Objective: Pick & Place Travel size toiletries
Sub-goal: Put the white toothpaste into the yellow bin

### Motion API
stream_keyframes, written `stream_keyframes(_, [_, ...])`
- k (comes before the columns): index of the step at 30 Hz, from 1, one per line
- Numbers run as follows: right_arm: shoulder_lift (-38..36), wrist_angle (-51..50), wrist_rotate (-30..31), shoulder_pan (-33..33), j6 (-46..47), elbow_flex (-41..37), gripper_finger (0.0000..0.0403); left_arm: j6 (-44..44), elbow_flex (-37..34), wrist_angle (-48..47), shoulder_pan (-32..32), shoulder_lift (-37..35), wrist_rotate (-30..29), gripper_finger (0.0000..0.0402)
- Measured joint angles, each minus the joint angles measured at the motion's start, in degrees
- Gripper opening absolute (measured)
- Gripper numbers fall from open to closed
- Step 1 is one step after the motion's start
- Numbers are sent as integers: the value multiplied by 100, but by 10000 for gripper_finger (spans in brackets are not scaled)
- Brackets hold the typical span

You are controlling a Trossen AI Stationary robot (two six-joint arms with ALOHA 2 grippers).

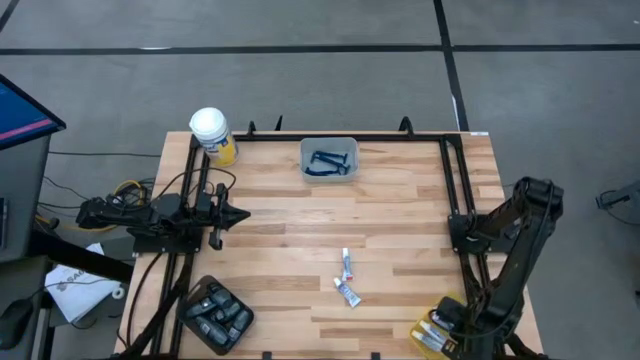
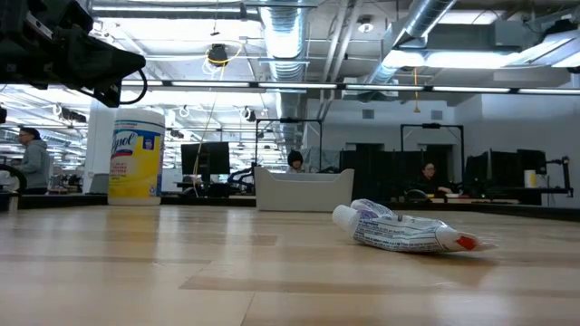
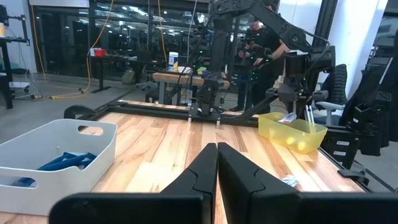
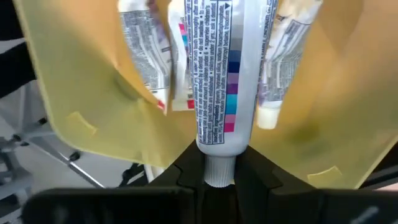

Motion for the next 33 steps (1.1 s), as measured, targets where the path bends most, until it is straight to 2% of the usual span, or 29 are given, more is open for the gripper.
stream_keyframes(13, [31,40,-591,-84,-178,-2,63,-2,1,1,1,0,-2,8])
stream_keyframes(33, [40,-281,-573,-95,-108,-7,66,0,-1,1,1,0,-2,8])
